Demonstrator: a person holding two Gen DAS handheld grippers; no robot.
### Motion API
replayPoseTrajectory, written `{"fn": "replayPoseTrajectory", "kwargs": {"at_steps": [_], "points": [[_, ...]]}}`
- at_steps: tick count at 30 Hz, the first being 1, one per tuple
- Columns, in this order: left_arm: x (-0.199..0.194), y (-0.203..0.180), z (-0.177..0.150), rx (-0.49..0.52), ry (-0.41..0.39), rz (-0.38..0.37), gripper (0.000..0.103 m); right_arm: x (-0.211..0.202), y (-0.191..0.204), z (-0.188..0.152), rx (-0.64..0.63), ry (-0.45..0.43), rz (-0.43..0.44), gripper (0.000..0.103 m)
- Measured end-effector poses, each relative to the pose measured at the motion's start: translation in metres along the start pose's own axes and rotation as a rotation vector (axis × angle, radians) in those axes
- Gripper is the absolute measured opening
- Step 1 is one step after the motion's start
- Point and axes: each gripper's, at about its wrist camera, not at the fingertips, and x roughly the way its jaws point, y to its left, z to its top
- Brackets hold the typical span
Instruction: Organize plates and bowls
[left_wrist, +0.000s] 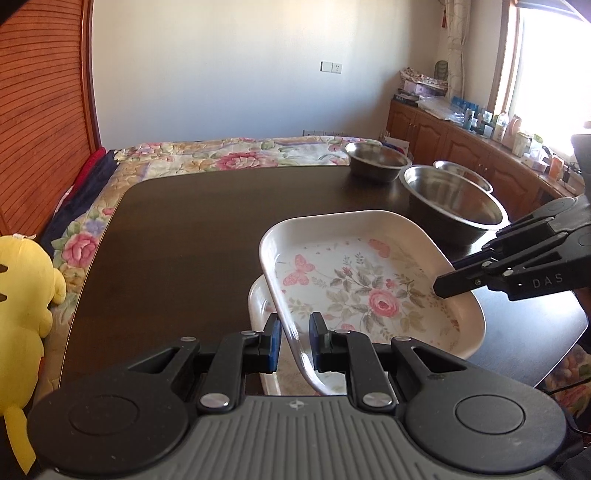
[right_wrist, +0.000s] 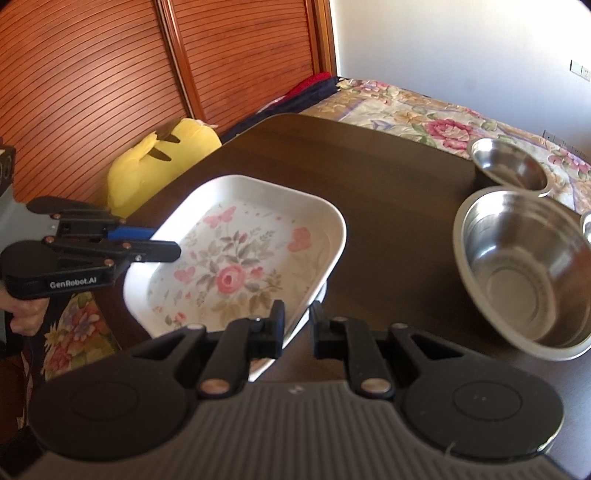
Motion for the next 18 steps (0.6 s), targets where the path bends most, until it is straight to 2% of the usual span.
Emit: {"fn": "replayPoseTrajectory", "kwargs": {"at_steps": [18], "points": [[0.0099, 0.0070, -0.0087, -0.015, 0.013, 0.026, 0.016, 0.0057, 0.0071, -0.0068, 0.012, -0.001, 0.019, 0.017]]}}
